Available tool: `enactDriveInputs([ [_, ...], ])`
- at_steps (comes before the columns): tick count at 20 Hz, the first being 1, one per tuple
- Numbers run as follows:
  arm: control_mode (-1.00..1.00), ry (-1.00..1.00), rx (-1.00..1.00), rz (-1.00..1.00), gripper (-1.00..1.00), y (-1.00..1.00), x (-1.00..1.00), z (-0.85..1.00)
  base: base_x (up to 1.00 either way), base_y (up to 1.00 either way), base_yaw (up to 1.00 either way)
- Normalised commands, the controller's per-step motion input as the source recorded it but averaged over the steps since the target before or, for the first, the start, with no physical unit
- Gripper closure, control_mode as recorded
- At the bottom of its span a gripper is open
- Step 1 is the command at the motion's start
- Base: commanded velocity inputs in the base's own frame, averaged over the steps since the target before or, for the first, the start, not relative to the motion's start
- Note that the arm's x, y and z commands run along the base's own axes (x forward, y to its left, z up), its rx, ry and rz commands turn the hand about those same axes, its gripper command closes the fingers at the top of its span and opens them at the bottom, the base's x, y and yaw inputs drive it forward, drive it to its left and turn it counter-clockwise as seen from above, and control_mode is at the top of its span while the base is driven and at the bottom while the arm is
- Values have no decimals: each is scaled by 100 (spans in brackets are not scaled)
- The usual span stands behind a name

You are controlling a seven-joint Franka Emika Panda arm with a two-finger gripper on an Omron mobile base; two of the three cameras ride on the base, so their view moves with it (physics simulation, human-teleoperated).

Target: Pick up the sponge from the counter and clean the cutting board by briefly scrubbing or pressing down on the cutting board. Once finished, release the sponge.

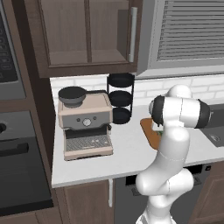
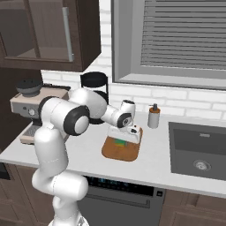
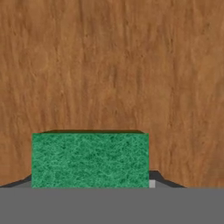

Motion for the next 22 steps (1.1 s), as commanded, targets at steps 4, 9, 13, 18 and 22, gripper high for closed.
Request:
enactDriveInputs([
  [4, -100, -1, 0, 0, 100, -18, 8, -37, 0, 0, 0],
  [9, -100, -2, 0, 0, 100, -5, 0, -81, 0, 0, 0],
  [13, -100, -8, 0, 0, 100, 0, 11, -23, 0, 0, 0],
  [18, -100, -1, 2, 0, 100, 0, 54, 10, 0, 0, 0],
  [22, -100, 1, 1, 0, 100, 0, 32, -18, 0, 0, 0],
])
